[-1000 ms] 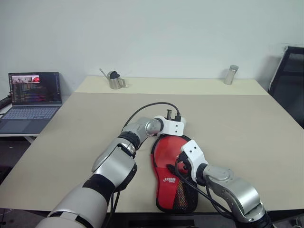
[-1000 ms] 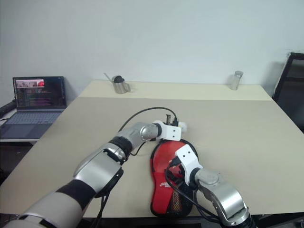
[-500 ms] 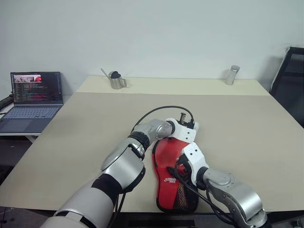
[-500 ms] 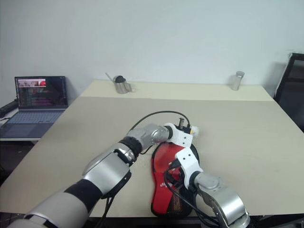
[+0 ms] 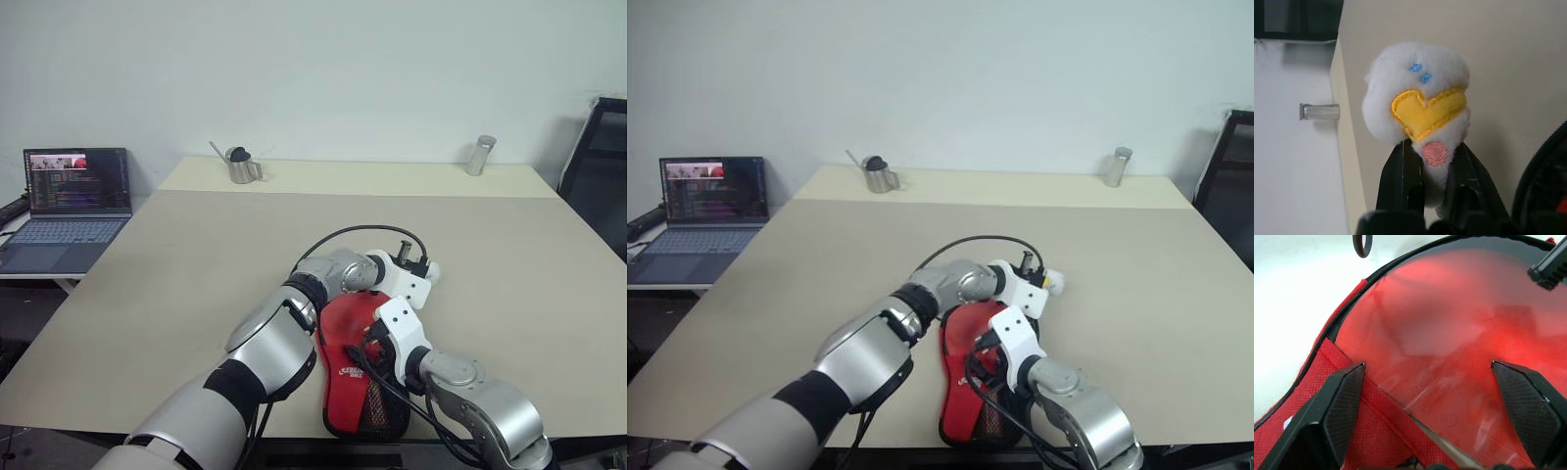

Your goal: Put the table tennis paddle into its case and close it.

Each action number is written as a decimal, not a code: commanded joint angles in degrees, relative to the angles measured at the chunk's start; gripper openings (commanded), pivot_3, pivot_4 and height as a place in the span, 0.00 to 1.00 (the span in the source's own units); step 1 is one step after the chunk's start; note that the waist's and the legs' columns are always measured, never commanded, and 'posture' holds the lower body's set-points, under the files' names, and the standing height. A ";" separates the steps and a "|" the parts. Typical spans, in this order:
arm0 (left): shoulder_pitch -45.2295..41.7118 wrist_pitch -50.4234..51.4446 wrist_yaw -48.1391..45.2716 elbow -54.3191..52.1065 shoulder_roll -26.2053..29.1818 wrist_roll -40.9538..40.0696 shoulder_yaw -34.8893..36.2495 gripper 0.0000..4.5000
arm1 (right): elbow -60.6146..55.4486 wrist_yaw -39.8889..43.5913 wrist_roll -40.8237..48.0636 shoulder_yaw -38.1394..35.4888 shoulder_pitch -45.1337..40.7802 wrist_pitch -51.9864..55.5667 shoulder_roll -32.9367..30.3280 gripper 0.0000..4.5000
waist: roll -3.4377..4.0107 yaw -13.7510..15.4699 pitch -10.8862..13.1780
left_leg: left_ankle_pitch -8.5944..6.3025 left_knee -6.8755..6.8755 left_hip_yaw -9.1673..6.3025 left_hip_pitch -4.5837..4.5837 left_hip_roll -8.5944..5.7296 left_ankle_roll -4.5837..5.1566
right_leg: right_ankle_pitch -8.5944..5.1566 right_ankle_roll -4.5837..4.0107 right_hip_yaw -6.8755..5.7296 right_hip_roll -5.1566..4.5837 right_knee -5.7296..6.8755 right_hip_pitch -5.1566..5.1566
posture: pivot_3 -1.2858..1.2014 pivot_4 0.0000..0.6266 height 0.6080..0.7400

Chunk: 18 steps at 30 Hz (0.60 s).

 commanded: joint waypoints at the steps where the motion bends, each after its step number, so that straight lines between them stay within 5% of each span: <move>1: 0.91 -0.23 -6.05 -1.15 -0.66 -2.88 1.81 0.03 | 3.27 0.26 0.78 1.53 2.54 3.79 -0.49 1.00 | 0.01 -0.01 -0.03 | 0.00 0.00 0.00 0.00 0.00 0.00 | 0.00 0.00 0.00 0.01 0.00 0.00 | 0.52 0.24 1.00; 5: 1.81 0.15 -10.82 -1.41 -0.82 -5.06 3.40 0.03 | 3.63 0.40 0.76 1.51 2.30 3.62 -0.54 1.00 | 0.02 -0.05 -0.06 | 0.00 0.00 0.00 0.01 0.01 0.00 | 0.00 0.00 -0.02 0.02 0.01 0.00 | 0.52 0.24 1.00; 16: 3.92 -2.75 -23.38 -2.35 -0.57 -12.39 8.78 0.85 | 5.17 0.87 0.57 1.34 0.59 2.98 -0.68 1.00 | -0.01 -0.13 -0.33 | 0.00 0.01 -0.02 0.07 0.02 0.00 | 0.00 -0.01 -0.04 0.02 0.02 0.06 | 0.52 0.24 1.00; 18: 4.07 -3.41 -26.07 -2.63 0.40 -13.89 9.90 0.91 | 5.55 1.09 0.58 1.09 0.06 2.79 -0.84 1.00 | -0.01 -0.14 -0.34 | 0.00 0.01 -0.02 0.08 0.02 0.01 | 0.00 -0.01 -0.03 0.02 0.03 0.07 | 0.52 0.24 1.00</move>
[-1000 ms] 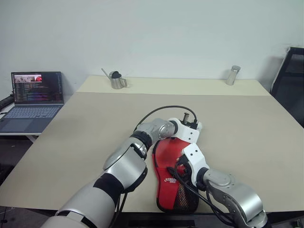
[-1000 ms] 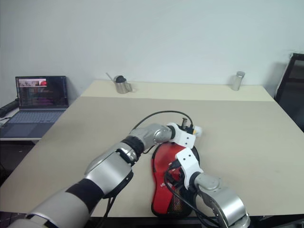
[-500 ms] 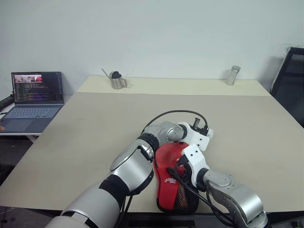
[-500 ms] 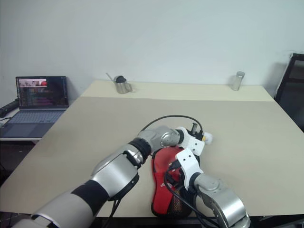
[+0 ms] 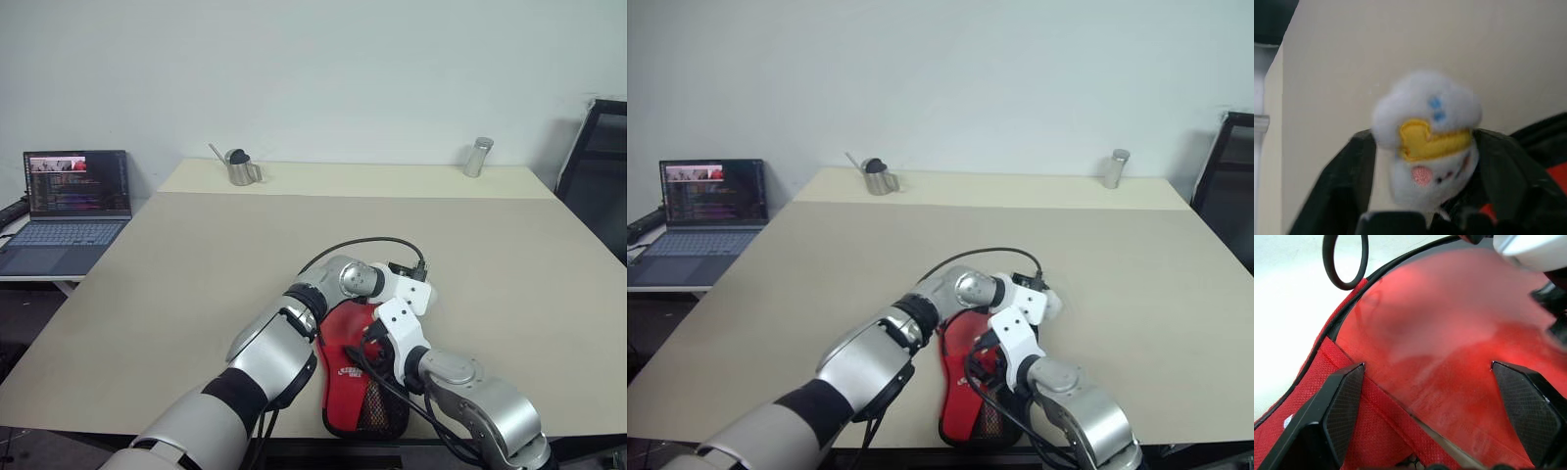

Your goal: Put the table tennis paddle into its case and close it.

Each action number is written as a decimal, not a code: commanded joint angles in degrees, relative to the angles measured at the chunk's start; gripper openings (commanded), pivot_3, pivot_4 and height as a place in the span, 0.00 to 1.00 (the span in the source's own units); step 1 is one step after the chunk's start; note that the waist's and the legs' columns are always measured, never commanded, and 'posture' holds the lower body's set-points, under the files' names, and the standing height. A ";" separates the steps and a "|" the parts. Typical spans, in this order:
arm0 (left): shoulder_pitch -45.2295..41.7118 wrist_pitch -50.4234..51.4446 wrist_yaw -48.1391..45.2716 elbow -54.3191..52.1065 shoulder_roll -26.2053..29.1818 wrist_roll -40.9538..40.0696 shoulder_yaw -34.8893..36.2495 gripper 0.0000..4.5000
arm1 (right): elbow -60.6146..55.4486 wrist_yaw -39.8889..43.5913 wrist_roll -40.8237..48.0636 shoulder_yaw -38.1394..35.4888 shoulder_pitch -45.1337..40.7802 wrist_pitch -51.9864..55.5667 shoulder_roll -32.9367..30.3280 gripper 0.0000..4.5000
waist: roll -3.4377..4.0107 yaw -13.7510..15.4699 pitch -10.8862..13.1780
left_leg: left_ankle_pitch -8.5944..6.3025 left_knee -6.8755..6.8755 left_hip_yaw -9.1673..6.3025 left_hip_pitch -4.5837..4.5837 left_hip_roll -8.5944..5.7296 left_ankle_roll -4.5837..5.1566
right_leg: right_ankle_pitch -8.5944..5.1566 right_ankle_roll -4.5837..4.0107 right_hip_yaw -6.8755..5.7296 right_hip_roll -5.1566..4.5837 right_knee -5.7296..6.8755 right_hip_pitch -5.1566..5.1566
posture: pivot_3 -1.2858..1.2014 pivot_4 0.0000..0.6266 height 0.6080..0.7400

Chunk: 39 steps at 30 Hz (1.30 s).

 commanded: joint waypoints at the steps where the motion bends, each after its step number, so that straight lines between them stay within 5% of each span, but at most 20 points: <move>1: 0.51 -1.61 -4.96 -1.31 1.22 -3.15 2.26 0.91 | 4.29 0.74 0.50 0.80 0.88 2.67 -0.87 1.00 | 0.00 -0.02 -0.02 | 0.00 0.00 0.00 0.01 0.00 0.00 | 0.00 0.00 0.00 0.00 0.00 0.00 | 0.52 0.24 1.00; 14: -0.46 -1.78 -9.19 -3.36 12.94 -10.24 8.54 0.91 | 6.17 3.17 0.80 -1.07 -1.80 1.58 -1.60 1.00 | -0.01 -0.77 -0.02 | 0.00 0.05 -0.05 0.03 0.03 0.00 | 0.01 0.00 -0.19 0.04 0.07 0.02 | 0.52 0.24 1.00; 23: 4.82 10.28 -27.82 -7.71 18.40 -27.11 22.10 0.91 | 2.07 6.15 4.89 -5.16 -3.09 4.18 -2.85 1.00 | 0.00 -0.82 -0.02 | 0.01 0.06 -0.14 -0.02 0.02 0.00 | 0.09 -0.15 -0.39 0.03 0.08 0.02 | 0.52 0.24 1.00; 29: 14.59 18.75 -40.90 -20.95 19.92 -35.85 24.43 0.91 | -5.42 9.70 11.38 -13.21 -5.55 10.05 -5.42 1.00 | 0.05 -0.76 0.04 | 0.01 0.06 -0.19 -0.11 0.02 0.00 | 0.16 -0.28 -0.41 0.02 0.05 -0.02 | 0.52 0.24 1.00; 39: 30.40 34.36 -38.81 -47.21 19.14 -38.86 19.18 0.91 | -7.94 19.10 21.68 -27.05 -13.92 14.10 -19.31 1.00 | 0.15 -0.17 0.10 | 0.00 0.05 -0.32 -0.12 0.04 0.00 | 0.17 -0.30 -0.30 -0.11 0.04 -0.01 | 0.52 0.24 1.00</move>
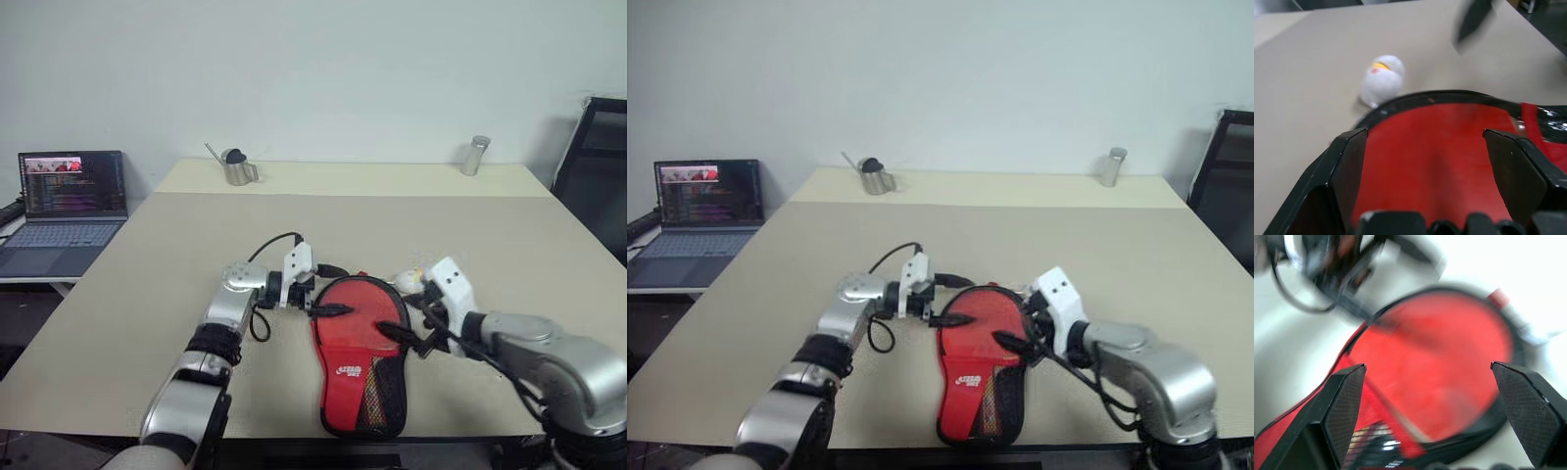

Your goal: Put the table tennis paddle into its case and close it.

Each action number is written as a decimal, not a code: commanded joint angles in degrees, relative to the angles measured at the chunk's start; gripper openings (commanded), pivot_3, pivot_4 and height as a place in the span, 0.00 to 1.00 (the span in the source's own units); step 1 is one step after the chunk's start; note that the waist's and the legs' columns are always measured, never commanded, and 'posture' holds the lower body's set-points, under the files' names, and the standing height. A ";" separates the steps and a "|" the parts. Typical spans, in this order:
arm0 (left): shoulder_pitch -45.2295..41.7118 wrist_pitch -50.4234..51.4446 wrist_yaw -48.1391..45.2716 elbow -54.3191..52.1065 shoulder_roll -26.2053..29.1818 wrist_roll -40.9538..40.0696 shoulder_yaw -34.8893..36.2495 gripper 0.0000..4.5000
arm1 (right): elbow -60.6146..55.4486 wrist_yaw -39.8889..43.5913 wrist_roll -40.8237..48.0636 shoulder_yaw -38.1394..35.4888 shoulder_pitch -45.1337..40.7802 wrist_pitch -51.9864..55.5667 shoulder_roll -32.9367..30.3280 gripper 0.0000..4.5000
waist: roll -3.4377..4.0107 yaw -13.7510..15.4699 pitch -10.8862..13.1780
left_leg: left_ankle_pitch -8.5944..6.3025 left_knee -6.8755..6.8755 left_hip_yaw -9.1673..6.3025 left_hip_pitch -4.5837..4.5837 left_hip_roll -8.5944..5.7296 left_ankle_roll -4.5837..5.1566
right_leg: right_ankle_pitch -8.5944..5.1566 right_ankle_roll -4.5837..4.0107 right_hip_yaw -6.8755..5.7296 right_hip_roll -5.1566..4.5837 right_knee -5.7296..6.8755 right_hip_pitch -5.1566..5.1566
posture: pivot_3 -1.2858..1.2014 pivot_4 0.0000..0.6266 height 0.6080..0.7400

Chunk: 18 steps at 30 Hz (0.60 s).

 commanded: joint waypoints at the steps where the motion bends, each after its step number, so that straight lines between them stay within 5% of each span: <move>1: 1.30 3.59 1.39 -6.55 -0.18 -0.70 -1.94 0.91 | 0.81 3.10 2.20 -2.75 -1.97 -1.96 -4.69 1.00 | 0.00 0.10 0.00 | 0.00 0.00 0.00 0.00 0.00 0.00 | 0.00 0.00 -0.01 0.00 -0.01 0.00 | 0.52 0.24 1.00; 8: 2.24 3.95 3.50 -7.10 0.25 2.37 -6.66 0.91 | 17.15 8.69 -7.21 5.66 -5.30 -22.36 -15.07 1.00 | 0.00 0.09 0.00 | 0.00 -0.01 0.14 0.03 -0.02 0.01 | -0.03 0.05 0.02 0.06 -0.01 0.00 | 0.52 0.24 1.00; 11: 2.44 5.60 4.25 -8.47 -0.03 1.95 -7.49 0.91 | 27.32 13.66 -19.35 16.00 -8.50 -41.50 -20.45 1.00 | 0.07 0.01 0.05 | 0.00 -0.04 0.13 0.02 0.01 0.01 | -0.05 0.07 0.08 0.11 -0.02 -0.03 | 0.52 0.24 1.00; 18: 4.29 9.38 5.06 -14.22 -0.04 1.07 -9.10 0.91 | 44.46 23.38 -28.65 25.26 -16.38 -61.06 -18.69 1.00 | 0.13 -0.07 0.11 | 0.00 -0.04 0.22 0.02 0.02 0.00 | -0.01 0.01 0.11 0.16 -0.03 -0.06 | 0.52 0.24 1.00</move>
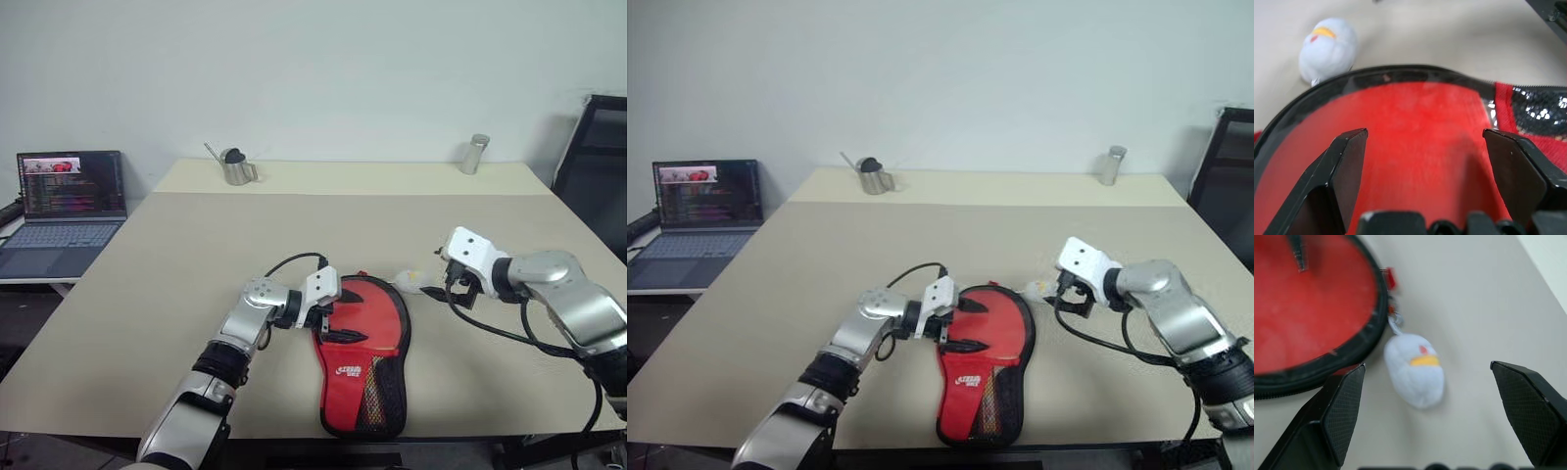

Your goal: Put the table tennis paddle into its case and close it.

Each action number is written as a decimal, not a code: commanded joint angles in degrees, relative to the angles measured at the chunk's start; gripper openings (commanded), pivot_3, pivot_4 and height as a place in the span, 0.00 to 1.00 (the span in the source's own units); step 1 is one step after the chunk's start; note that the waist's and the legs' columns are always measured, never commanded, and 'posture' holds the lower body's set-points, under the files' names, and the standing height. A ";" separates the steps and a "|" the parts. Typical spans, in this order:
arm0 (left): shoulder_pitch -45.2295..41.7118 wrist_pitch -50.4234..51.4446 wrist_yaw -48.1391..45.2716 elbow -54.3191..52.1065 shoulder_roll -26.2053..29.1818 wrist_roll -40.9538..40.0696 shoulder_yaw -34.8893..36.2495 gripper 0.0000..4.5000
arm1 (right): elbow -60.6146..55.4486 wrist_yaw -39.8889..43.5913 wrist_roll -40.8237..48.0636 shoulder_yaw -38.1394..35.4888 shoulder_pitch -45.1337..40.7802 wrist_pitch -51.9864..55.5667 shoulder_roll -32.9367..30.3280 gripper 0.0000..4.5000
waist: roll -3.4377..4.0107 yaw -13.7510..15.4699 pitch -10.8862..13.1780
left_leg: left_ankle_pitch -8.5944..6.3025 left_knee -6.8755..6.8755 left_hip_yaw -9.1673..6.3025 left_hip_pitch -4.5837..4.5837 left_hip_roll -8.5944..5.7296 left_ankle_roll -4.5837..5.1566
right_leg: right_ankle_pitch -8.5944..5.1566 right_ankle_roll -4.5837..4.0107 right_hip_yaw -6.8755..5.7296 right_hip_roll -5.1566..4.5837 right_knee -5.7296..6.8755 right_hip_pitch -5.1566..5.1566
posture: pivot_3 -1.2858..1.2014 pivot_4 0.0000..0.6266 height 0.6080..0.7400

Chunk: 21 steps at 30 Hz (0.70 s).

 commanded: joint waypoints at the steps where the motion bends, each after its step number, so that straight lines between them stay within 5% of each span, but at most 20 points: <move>1: 0.65 1.68 0.41 -4.39 0.17 -1.09 -0.67 0.91 | 6.65 3.24 -4.04 2.16 -3.53 -8.13 1.82 1.00 | 0.00 0.03 0.00 | 0.00 0.00 -0.01 0.00 0.00 0.00 | 0.01 -0.01 0.05 -0.01 0.00 0.00 | 0.52 0.24 1.00; 21: 1.73 5.35 0.71 -9.21 2.05 -1.81 -1.61 0.91 | 39.25 1.56 -17.68 5.07 -14.92 -26.13 15.12 1.00 | 0.06 -0.05 0.04 | 0.01 0.02 0.16 0.12 0.02 -0.01 | 0.02 -0.05 0.35 -0.08 0.09 0.00 | 0.52 0.24 1.00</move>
